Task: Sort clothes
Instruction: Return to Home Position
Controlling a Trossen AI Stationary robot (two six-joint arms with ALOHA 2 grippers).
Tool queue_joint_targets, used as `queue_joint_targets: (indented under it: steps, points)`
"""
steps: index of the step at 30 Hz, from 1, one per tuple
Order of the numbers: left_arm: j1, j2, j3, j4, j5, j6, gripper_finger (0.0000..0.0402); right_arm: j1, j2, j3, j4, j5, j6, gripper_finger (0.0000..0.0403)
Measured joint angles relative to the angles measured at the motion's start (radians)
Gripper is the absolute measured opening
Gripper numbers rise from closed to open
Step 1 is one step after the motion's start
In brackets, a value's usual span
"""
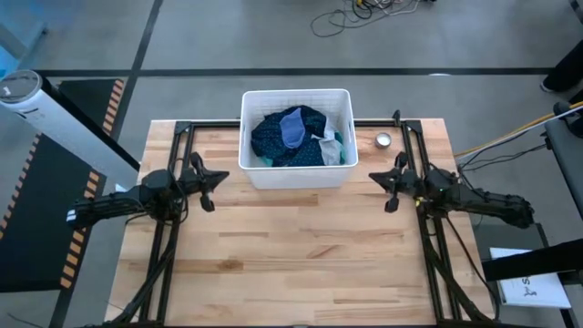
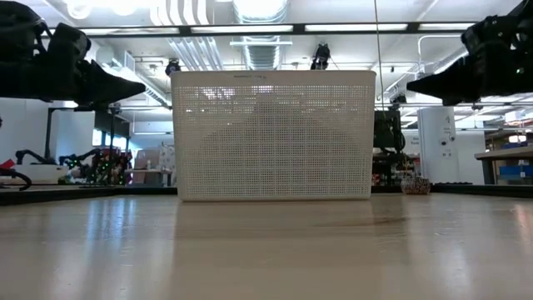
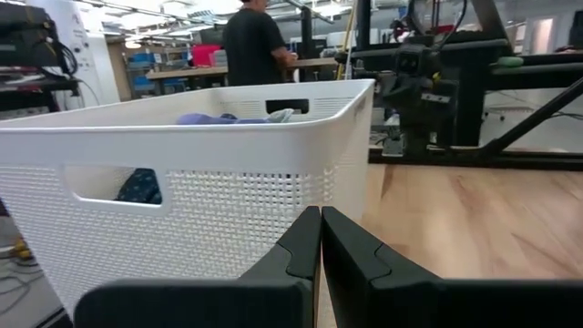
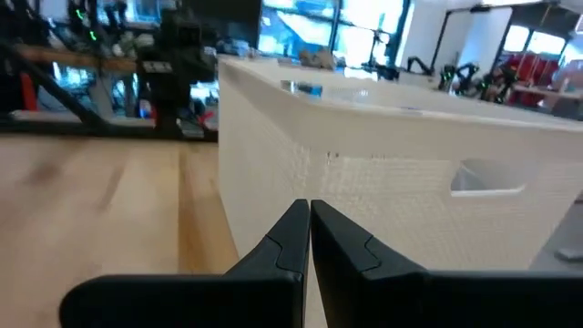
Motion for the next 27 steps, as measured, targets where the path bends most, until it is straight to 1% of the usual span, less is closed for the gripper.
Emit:
queue_joint_targets:
  steps: [2, 6, 10, 12, 18, 21, 27]
  points:
    - [0.000, 0.000, 0.000, 0.002, -0.015, 0.007, 0.0000, 0.000, -0.019, 0.000, 0.002, -0.022, 0.005, 0.0000]
    - [0.001, 0.000, 0.000, 0.004, -0.028, 0.014, 0.0000, 0.000, -0.010, 0.000, -0.007, -0.042, 0.016, 0.0000]
    - [0.001, 0.000, 0.000, 0.003, -0.029, 0.026, 0.0000, 0.002, -0.017, 0.000, -0.008, -0.125, 0.045, 0.0000]
    - [0.001, 0.000, 0.000, 0.004, -0.029, 0.032, 0.0000, 0.002, -0.017, 0.000, 0.026, -0.142, 0.034, 0.0000]
    - [0.002, 0.002, 0.000, 0.005, -0.029, 0.009, 0.0000, 0.002, -0.017, 0.000, 0.050, -0.053, -0.050, 0.0000]
    - [0.002, 0.004, 0.000, 0.005, -0.029, 0.008, 0.0000, 0.002, -0.015, -0.001, 0.042, -0.010, -0.059, 0.0000]
    - [0.002, 0.013, 0.000, 0.016, -0.031, -0.002, 0.0000, 0.002, -0.012, -0.001, 0.017, -0.006, -0.017, 0.0000]
